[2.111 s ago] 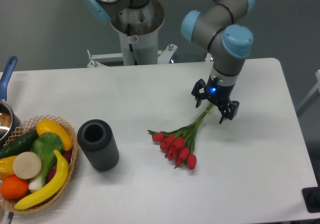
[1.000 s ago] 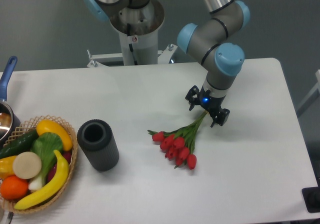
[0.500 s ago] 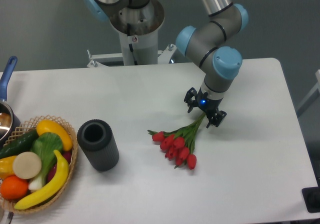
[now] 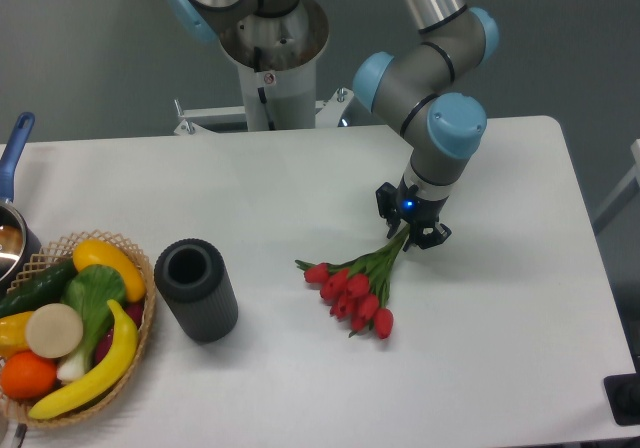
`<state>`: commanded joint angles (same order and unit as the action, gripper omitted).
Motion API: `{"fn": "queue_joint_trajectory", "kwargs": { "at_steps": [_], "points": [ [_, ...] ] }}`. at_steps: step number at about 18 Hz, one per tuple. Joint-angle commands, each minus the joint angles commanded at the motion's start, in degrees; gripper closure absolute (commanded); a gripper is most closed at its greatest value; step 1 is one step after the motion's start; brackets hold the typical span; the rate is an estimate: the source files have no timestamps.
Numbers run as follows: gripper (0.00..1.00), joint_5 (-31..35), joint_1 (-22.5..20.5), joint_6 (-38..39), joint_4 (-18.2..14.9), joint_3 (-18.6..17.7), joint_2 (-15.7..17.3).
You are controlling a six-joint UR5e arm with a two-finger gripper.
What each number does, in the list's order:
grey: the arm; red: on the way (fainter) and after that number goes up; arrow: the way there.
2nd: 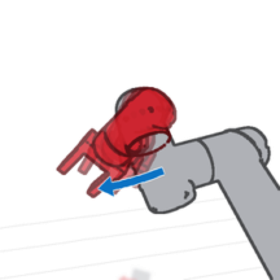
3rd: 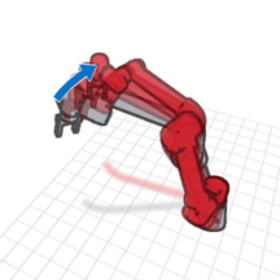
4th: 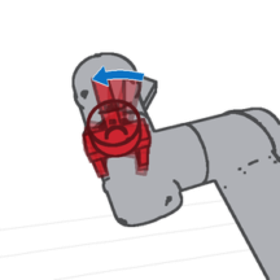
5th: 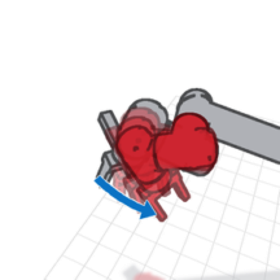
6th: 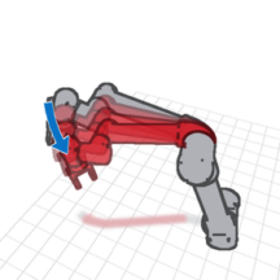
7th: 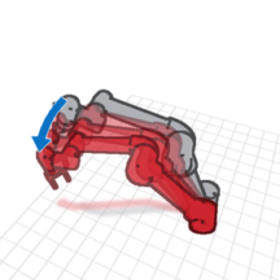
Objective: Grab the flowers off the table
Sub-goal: 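Lift the gripped tulip bouquet up off the table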
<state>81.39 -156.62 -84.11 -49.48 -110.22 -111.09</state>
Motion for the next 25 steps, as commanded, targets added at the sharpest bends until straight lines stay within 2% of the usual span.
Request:
{"fn": "queue_joint_trajectory", "kwargs": {
  "at_steps": [5, 11, 17, 20, 25],
  "points": [
    [0.80, 0.1, -0.1, 0.0, -0.1, 0.0, 0.1],
    [0.81, 0.0, -0.1, 0.0, -0.1, 1.2, 0.3],
    [0.81, -1.1, -0.1, 0.1, -0.4, 4.0, 3.6],
    [0.81, -5.9, -0.2, 4.3, -0.3, 6.0, 5.9],
    [0.81, -21.2, -1.5, 11.0, -0.2, 8.1, 9.8]
  ]
}}
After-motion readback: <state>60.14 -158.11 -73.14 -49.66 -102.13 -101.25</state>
